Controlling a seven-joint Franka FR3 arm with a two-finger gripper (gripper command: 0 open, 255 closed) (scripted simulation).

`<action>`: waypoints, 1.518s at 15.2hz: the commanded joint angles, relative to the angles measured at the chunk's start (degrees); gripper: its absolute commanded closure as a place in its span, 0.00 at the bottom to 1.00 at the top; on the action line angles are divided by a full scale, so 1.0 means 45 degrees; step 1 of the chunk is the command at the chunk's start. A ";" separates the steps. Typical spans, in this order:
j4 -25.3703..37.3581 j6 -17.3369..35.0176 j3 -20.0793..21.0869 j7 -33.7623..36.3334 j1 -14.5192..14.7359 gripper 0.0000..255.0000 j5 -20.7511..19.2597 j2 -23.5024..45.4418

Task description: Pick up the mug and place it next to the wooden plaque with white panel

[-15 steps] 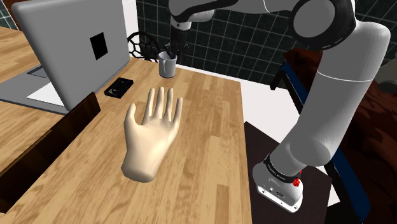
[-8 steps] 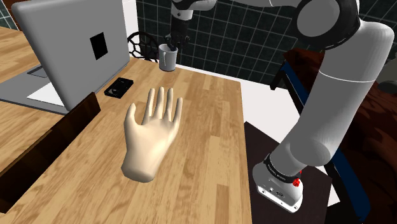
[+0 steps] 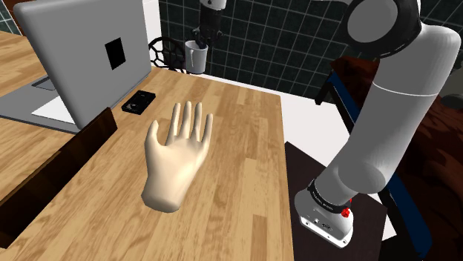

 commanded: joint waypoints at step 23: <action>0.3986 -0.0957 0.1661 0.5717 0.3996 1.00 -0.1184 0.2820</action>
